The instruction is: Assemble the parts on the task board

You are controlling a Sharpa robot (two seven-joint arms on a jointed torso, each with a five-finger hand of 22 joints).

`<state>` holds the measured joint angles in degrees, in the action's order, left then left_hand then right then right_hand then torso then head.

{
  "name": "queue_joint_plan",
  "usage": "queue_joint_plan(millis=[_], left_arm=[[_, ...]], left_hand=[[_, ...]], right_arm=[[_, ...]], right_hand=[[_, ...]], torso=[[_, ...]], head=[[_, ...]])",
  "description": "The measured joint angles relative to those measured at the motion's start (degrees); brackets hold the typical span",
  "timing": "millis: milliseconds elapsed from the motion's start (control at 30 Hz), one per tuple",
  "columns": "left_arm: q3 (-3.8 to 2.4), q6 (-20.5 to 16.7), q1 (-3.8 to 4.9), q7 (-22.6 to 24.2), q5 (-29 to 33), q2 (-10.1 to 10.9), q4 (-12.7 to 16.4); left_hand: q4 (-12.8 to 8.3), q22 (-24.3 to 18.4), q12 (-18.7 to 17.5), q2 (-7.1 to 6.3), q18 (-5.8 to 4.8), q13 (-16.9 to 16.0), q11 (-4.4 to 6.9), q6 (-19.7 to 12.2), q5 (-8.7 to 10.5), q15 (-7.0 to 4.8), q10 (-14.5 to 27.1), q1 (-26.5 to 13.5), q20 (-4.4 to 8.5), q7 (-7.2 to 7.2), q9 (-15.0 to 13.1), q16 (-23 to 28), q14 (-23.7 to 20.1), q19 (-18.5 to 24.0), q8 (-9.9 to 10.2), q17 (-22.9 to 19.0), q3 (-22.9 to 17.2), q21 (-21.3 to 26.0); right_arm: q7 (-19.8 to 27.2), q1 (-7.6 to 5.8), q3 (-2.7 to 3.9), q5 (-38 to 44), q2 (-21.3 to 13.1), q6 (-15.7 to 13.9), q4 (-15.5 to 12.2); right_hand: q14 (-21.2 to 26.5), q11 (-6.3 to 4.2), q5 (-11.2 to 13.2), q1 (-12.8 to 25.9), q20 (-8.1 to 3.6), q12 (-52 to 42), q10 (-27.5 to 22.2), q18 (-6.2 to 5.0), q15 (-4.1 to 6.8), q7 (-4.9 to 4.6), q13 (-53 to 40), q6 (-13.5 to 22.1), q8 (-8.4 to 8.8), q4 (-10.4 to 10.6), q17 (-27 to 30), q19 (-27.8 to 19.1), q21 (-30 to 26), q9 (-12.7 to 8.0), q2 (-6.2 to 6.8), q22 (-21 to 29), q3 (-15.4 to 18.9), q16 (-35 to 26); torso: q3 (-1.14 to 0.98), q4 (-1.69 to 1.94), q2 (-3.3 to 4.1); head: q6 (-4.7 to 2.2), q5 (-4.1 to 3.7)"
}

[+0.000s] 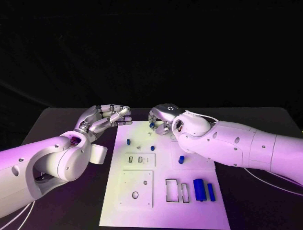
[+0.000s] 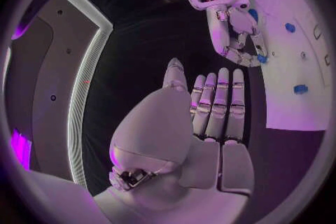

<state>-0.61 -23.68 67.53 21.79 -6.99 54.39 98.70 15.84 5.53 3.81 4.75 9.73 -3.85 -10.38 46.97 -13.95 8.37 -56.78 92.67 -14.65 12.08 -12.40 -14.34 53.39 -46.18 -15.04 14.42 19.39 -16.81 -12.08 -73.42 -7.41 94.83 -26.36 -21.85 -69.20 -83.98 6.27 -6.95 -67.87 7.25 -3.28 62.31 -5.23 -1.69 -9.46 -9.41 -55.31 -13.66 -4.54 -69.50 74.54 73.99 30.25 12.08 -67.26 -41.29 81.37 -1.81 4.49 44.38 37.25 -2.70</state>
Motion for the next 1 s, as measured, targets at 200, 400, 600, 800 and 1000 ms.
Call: queue_joint_plan(millis=[200,400,600,800,1000], left_arm=[[0.0,0.0,0.04,0.0,0.0,0.0,0.0],[0.0,0.0,0.06,0.0,0.0,0.2,-0.1],[0.01,0.1,0.07,-0.1,0.0,0.5,-0.3],[0.01,0.1,0.08,-0.1,0.0,0.5,-0.8],[0.02,0.2,0.08,-0.1,0.0,0.3,-1.3]], left_hand=[[0.0,0.0,0.0,0.0,0.0,0.0,-0.07,-0.1,0.0,-0.06,0.1,0.0,0.0,0.08,0.0,0.2,-0.1,0.0,0.0,0.0,0.0,0.0],[0.0,-0.1,0.0,0.0,0.0,0.0,-0.07,-0.1,0.0,-0.06,0.1,0.0,0.0,0.08,-0.1,0.2,-0.1,0.0,0.0,0.1,0.0,0.0],[0.0,-0.1,0.0,0.0,-0.01,0.0,-0.07,-0.1,0.0,-0.06,0.1,0.0,0.0,0.08,0.0,0.2,-0.1,0.0,0.0,0.0,0.0,0.0],[0.0,0.0,0.0,0.0,-0.01,0.0,0.14,-0.3,-0.01,-0.06,0.3,0.0,0.0,-0.12,0.0,0.2,-0.1,0.0,0.0,0.0,0.0,0.2],[-0.1,-0.1,0.0,0.0,-0.01,0.0,0.14,-0.3,0.21,-0.06,0.3,0.0,0.0,-0.12,-0.1,0.2,-0.1,0.0,0.0,0.1,0.2,0.2]], right_arm=[[0.0,0.05,-0.02,0.0,-0.8,0.0,-0.9],[0.0,0.04,-0.02,0.0,-4.6,-0.2,-5.6],[-0.4,-0.61,0.55,-0.8,-12.2,-1.0,-12.9],[-1.1,-2.15,1.03,-6.0,-18.9,-1.1,-17.1],[-2.1,-2.59,1.06,-12.8,-21.9,0.3,-17.1]], right_hand=[[0.3,1.27,-1.7,-1.7,1.38,-0.8,-6.7,-1.0,-0.81,-0.69,1.8,3.9,3.54,0.2,4.3,-4.5,-5.2,-2.6,0.68,5.6,9.1,-1.8],[0.3,0.91,-2.2,-2.9,1.3,-2.2,-6.0,-0.99,-0.8,-0.48,1.9,3.6,3.55,0.7,3.4,-3.9,-4.8,-3.2,0.14,4.5,10.9,-1.4],[0.1,0.23,-2.6,-3.0,0.52,-4.4,-1.2,-0.99,-0.57,-0.32,1.2,1.2,3.55,1.6,1.5,-1.0,-2.3,-3.8,0.02,1.2,9.7,-0.2],[0.0,-1.36,-2.9,0.4,-0.6,-7.6,6.7,-0.98,0.75,0.35,-1.4,2.6,4.27,3.4,-0.2,1.0,-0.3,-4.0,3.44,-1.8,9.4,0.7],[0.0,-3.12,-2.2,-0.8,-2.05,-20.7,7.5,-0.04,2.22,1.58,-14.7,5.3,2.76,5.1,-2.4,2.7,1.1,-1.8,2.7,-4.4,18.4,2.0]], torso=[[0.0,-0.05,0.03],[-0.05,-0.25,-0.01],[-0.14,-0.66,-0.29],[-0.25,-1.3,-0.66],[-0.36,-1.77,-0.96]], head=[[-0.07,0.08],[-0.15,0.22],[-0.24,0.43],[-0.42,0.21],[-0.44,0.01]])
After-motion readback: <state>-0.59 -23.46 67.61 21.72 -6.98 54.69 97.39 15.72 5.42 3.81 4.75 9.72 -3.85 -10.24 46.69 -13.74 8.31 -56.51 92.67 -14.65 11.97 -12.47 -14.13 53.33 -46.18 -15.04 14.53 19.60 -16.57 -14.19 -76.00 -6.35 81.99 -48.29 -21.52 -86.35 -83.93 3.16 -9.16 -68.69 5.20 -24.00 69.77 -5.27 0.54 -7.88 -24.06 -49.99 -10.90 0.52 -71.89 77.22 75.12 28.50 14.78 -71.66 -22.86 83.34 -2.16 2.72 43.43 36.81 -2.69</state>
